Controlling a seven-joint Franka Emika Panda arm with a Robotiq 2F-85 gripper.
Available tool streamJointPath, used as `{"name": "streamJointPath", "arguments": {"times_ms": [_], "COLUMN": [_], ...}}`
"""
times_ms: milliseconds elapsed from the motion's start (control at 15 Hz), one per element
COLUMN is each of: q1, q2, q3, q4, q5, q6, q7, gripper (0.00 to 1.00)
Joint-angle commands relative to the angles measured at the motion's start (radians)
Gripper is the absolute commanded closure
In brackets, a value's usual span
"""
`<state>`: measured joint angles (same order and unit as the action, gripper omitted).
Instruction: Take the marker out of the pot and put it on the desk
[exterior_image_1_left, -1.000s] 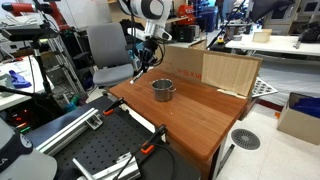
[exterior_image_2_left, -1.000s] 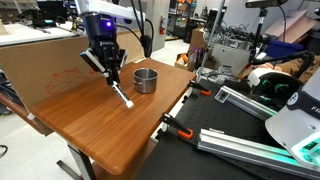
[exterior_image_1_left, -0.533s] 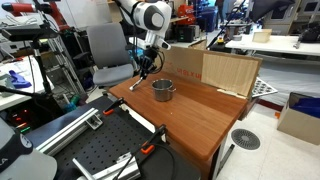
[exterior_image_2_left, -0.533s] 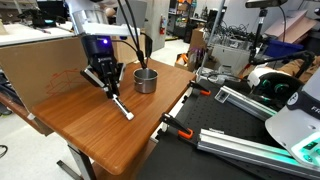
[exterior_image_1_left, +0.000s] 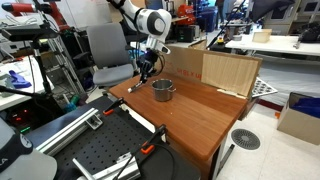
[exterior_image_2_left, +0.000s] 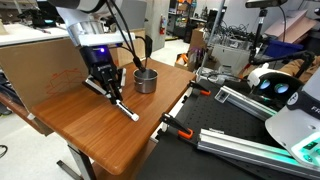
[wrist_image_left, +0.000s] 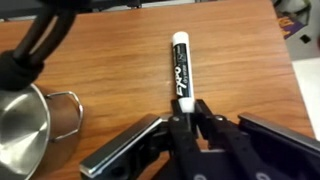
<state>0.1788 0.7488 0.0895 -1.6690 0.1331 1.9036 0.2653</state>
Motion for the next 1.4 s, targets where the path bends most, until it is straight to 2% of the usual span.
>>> {"name": "streamJointPath", "arguments": {"times_ms": [0,333,467,867,1333], "q1": [0.034,0.036,0.037,0.036,0.038], "q2": [0.062,0.097,0.099,0.09,-0.011], "q3": [-0.031,-0.034,-0.034,-0.031,-0.023], "q4": [0.09,0.138,0.147,0.148,0.054], "q5": [-0.052,-0.073,-0.08,-0.083,-0.075], "q6": [-0.093,-0.128,-0.131,-0.126,-0.055], "q7": [0.037,0.038,0.035,0.03,0.021], "gripper": [0.48,0.12,0.0,0.0,0.0]}}
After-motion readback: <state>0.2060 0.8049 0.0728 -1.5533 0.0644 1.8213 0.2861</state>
